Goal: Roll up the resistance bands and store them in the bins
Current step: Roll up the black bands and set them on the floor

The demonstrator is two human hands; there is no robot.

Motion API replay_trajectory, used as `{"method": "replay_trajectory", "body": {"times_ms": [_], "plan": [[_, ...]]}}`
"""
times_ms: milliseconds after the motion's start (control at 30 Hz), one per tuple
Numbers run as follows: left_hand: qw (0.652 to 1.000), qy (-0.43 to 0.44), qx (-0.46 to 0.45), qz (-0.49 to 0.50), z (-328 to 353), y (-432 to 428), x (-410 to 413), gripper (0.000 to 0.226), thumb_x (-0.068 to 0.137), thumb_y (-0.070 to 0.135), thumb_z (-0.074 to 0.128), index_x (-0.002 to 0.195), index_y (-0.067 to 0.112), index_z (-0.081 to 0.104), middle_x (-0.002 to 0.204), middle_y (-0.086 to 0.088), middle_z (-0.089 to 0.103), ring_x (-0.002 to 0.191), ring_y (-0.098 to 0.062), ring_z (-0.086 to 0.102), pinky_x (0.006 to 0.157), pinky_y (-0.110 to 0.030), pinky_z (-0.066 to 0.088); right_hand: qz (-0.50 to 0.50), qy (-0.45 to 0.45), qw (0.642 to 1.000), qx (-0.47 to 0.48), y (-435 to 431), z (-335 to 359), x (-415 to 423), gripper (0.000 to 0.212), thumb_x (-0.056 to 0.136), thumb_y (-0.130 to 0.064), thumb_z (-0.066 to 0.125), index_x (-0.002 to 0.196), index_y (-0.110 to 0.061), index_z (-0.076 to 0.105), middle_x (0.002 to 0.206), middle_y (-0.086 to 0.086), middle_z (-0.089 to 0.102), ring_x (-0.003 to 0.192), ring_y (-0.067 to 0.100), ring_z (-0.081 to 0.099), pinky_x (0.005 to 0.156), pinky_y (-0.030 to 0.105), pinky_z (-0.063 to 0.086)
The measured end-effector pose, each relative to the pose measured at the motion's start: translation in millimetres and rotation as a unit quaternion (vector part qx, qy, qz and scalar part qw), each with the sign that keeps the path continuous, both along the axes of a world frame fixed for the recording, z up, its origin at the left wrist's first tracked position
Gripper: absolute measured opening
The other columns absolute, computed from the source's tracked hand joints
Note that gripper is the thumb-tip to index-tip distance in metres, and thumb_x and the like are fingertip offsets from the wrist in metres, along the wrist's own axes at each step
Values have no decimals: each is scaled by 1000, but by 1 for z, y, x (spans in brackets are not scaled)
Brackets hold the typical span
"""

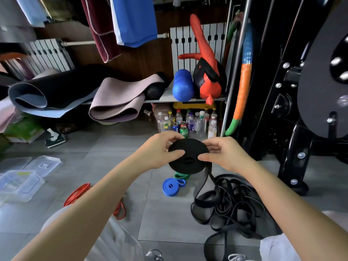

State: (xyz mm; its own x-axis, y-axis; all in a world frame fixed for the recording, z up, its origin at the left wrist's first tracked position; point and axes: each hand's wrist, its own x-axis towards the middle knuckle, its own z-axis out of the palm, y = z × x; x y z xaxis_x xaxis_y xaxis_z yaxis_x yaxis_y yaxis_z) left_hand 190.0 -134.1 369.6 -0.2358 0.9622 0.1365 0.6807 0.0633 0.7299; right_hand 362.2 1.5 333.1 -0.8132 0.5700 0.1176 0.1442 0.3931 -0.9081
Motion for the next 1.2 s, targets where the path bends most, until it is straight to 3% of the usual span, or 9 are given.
{"method": "replay_trajectory", "body": {"times_ms": [100, 200, 367, 500, 667, 767, 967, 1100, 1200], "plan": [[981, 182, -30, -57, 0, 0, 3, 62, 80, 30, 69, 133, 46, 40, 116, 17, 53, 106, -6, 52, 88, -26, 43, 15, -34, 999, 31, -3, 3, -5, 37, 71, -10, 80, 101, -25, 66, 85, -16, 68, 81, -4, 66, 79, 16, 52], [966, 246, -20, -80, -3, 2, 8, 59, 85, 23, 64, 134, 47, 42, 119, 11, 57, 106, -10, 52, 90, -33, 45, 14, -31, 998, 58, -4, 4, -8, 35, 69, -13, 81, 99, -28, 69, 85, -18, 68, 82, -6, 65, 77, 12, 51], [990, 120, 63, -42, -9, -1, 2, 54, 82, 12, 67, 124, 44, 55, 102, 21, 56, 96, 2, 49, 84, -6, 36, -11, 21, 1000, 10, -2, 4, -1, 35, 68, -12, 80, 93, -34, 67, 87, -17, 70, 84, 0, 67, 77, 14, 52], [995, -16, 98, 21, -18, -6, -1, 66, 83, 11, 68, 106, 70, 49, 102, 33, 57, 102, 0, 54, 85, -21, 48, -12, 31, 999, -17, 1, 3, 3, 33, 69, -9, 79, 91, -31, 67, 84, -19, 71, 86, -1, 67, 78, 14, 52], [978, -115, 169, 49, -31, -6, 2, 69, 80, 0, 68, 101, 64, 56, 107, 29, 62, 103, -4, 61, 85, -17, 51, -34, 38, 999, 11, -3, 4, 1, 32, 73, -11, 77, 101, -24, 67, 94, -13, 70, 92, 2, 66, 87, 20, 50], [990, -61, 123, 31, -32, -6, 2, 56, 81, 5, 68, 102, 53, 50, 111, 23, 56, 106, -8, 57, 88, -31, 54, -20, -7, 999, 50, -1, 5, -1, 33, 74, -14, 77, 106, -18, 69, 96, -8, 71, 93, 5, 66, 89, 25, 51], [963, 262, 1, -68, -18, 0, 6, 72, 82, 24, 64, 135, 55, 25, 122, 13, 48, 106, -13, 52, 81, -30, 46, 6, -68, 990, 121, -6, 7, -12, 32, 74, -20, 78, 104, -17, 70, 96, -6, 72, 90, 8, 67, 89, 33, 53], [976, 210, 9, -63, -13, 1, 1, 62, 84, 15, 61, 136, 41, 41, 106, 17, 51, 105, -10, 50, 86, -27, 41, -25, -25, 999, 41, -6, 5, -13, 40, 73, -19, 78, 110, -23, 65, 100, -11, 68, 96, 3, 64, 93, 31, 51], [989, 136, 52, -21, -16, -4, -4, 59, 84, 13, 65, 132, 42, 46, 106, 18, 53, 105, -8, 50, 88, -20, 38, -37, 19, 999, -15, -5, 4, -8, 35, 73, -16, 79, 97, -30, 58, 90, -16, 70, 87, 0, 67, 82, 25, 52]]}}
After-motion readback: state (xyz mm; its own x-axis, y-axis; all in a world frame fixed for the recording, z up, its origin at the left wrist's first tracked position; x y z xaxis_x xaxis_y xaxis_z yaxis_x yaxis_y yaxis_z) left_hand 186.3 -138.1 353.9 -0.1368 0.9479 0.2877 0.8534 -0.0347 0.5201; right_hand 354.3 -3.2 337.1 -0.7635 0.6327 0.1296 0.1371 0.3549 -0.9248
